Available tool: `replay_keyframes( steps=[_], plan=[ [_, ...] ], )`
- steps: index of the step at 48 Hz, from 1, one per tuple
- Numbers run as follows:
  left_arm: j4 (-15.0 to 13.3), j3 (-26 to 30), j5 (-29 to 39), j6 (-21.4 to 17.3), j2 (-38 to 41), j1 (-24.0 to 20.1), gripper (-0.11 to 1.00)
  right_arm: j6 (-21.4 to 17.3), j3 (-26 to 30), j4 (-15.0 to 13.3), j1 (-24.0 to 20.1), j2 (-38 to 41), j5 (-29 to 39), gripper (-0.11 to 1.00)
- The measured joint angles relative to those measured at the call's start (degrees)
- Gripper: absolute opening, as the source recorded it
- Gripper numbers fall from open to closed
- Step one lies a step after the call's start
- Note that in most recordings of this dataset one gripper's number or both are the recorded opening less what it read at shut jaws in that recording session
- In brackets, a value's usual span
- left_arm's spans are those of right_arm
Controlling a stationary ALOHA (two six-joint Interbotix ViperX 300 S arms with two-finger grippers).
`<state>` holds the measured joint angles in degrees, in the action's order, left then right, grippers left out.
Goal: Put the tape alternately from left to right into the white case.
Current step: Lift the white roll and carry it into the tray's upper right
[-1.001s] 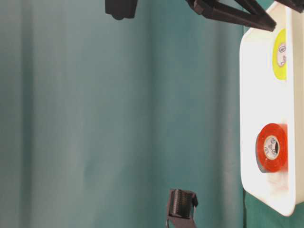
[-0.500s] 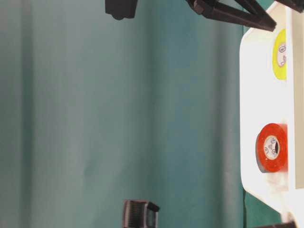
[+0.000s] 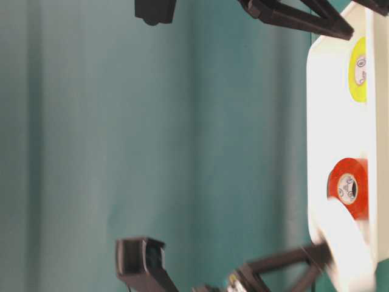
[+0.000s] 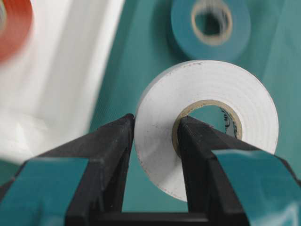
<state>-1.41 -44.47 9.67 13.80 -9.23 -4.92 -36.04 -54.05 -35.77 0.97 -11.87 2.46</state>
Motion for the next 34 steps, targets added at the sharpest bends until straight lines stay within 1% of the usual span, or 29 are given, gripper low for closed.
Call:
replay_keyframes(
  steps=[5, 10, 22, 28, 34],
  plan=[
    [0.0, 2.2, -0.7, -4.8, 1.8, -2.3, -0.02, 0.0, 0.1, 0.1, 0.0, 0.0, 0.0, 0.8],
    [0.1, 4.2, -1.1, -7.3, 4.0, -4.7, -0.02, 0.0, 0.1, 0.0, 0.0, 0.0, 0.0, 0.8],
    [0.1, 11.1, -2.4, -8.0, 10.9, -10.5, -0.02, 0.0, 0.0, 0.0, 0.0, 0.0, -0.4, 0.8],
    [0.0, 14.9, -2.7, -8.6, 14.2, -12.3, -0.02, 0.0, -0.2, 0.1, 0.0, 0.1, -1.0, 0.8],
    [0.1, 18.7, -2.8, -11.8, 17.5, -13.5, -0.02, 0.1, -0.4, 0.1, 0.0, 0.0, -1.5, 0.8]
  ],
)
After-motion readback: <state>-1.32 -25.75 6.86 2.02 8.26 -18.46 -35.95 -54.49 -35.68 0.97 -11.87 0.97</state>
